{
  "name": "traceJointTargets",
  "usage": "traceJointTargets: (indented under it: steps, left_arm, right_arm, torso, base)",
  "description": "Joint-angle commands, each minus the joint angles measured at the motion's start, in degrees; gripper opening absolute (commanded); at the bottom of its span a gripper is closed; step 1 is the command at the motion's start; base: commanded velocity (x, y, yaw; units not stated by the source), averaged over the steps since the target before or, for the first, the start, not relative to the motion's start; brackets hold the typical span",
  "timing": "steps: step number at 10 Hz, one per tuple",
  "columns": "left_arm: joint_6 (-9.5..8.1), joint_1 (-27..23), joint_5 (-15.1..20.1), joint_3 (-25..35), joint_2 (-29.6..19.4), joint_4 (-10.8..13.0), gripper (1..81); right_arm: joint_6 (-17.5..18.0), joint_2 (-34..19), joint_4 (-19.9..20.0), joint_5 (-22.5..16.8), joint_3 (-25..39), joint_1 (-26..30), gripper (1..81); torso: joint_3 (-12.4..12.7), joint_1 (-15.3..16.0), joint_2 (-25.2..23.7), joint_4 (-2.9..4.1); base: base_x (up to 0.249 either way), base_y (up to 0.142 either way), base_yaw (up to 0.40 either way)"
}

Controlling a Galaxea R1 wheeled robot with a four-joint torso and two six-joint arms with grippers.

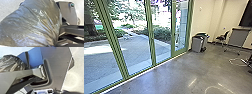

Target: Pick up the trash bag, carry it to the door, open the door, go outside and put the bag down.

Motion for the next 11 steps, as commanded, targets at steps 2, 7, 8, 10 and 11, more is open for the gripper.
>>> traceJointTargets:
  steps: [2,7,8,10,11]
  left_arm:
    - [0.40,-3.4,4.2,-0.2,-0.3,0.1,1.0]
    - [0.49,-3.4,4.2,-0.2,-0.1,0.1,1.0]
    - [0.40,-3.4,4.2,-0.2,-0.1,0.1,1.0]
    - [0.40,-3.4,4.2,-0.2,-0.1,0.1,1.0]
    - [0.40,-3.4,4.2,-0.2,-0.1,0.1,1.0]
  right_arm:
    - [-0.3,0.4,-0.6,-3.2,0.2,2.1,81.1]
    - [-0.3,0.4,-0.6,-3.2,0.0,2.1,81.1]
    - [-0.3,0.4,-0.7,-3.2,0.0,2.1,81.1]
    - [-0.3,0.4,-0.6,-3.2,-0.1,2.1,81.1]
    - [-0.3,0.4,-0.6,-3.2,-0.1,2.1,81.1]
  torso:
    - [0.0,0.0,0.0,0.00]
    - [0.0,0.0,0.0,0.00]
    - [0.0,0.0,0.0,0.00]
    - [0.0,0.0,0.0,0.00]
    - [0.0,0.0,0.0,0.00]
  base:
    - [0.164,-0.064,0.000]
    - [0.164,-0.050,0.000]
    - [0.164,0.000,0.000]
    - [0.162,0.000,0.000]
    - [0.161,0.000,0.000]
